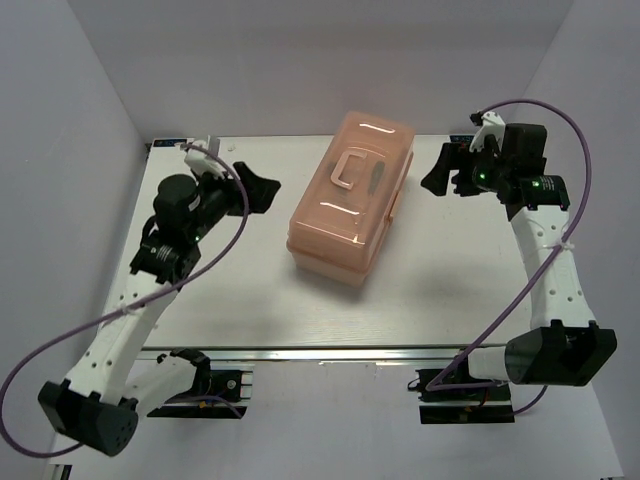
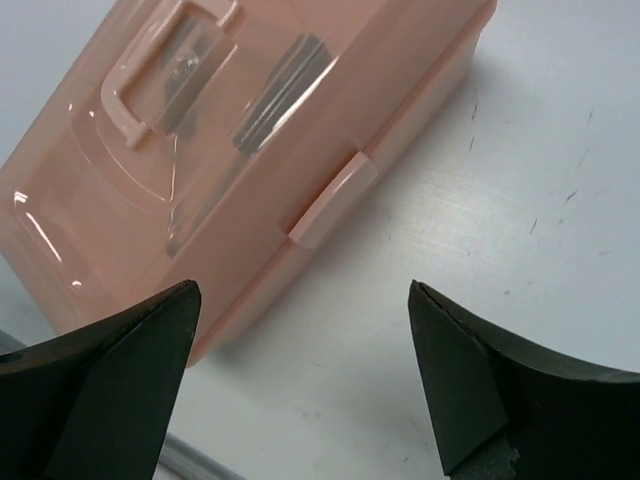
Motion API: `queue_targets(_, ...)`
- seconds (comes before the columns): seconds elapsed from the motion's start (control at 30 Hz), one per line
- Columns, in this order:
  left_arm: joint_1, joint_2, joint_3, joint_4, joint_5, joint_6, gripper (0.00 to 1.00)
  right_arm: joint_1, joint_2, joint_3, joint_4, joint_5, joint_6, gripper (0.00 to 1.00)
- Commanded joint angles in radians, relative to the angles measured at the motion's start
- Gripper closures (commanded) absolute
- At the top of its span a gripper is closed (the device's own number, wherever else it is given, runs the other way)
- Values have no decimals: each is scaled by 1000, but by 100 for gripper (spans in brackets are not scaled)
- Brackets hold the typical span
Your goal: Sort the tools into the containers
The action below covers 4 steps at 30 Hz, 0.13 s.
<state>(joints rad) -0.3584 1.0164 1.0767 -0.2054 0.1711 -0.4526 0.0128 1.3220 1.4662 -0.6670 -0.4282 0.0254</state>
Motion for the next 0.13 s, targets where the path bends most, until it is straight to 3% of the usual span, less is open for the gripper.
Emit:
queue_targets(0.0,1,-112,-55,-12,-10,9,2,-1,-6,43,-69,-1,48,10)
queue_targets(0.1,1,-176,-89,-31,1,8,2,-1,-56,8,-33,2,31,11)
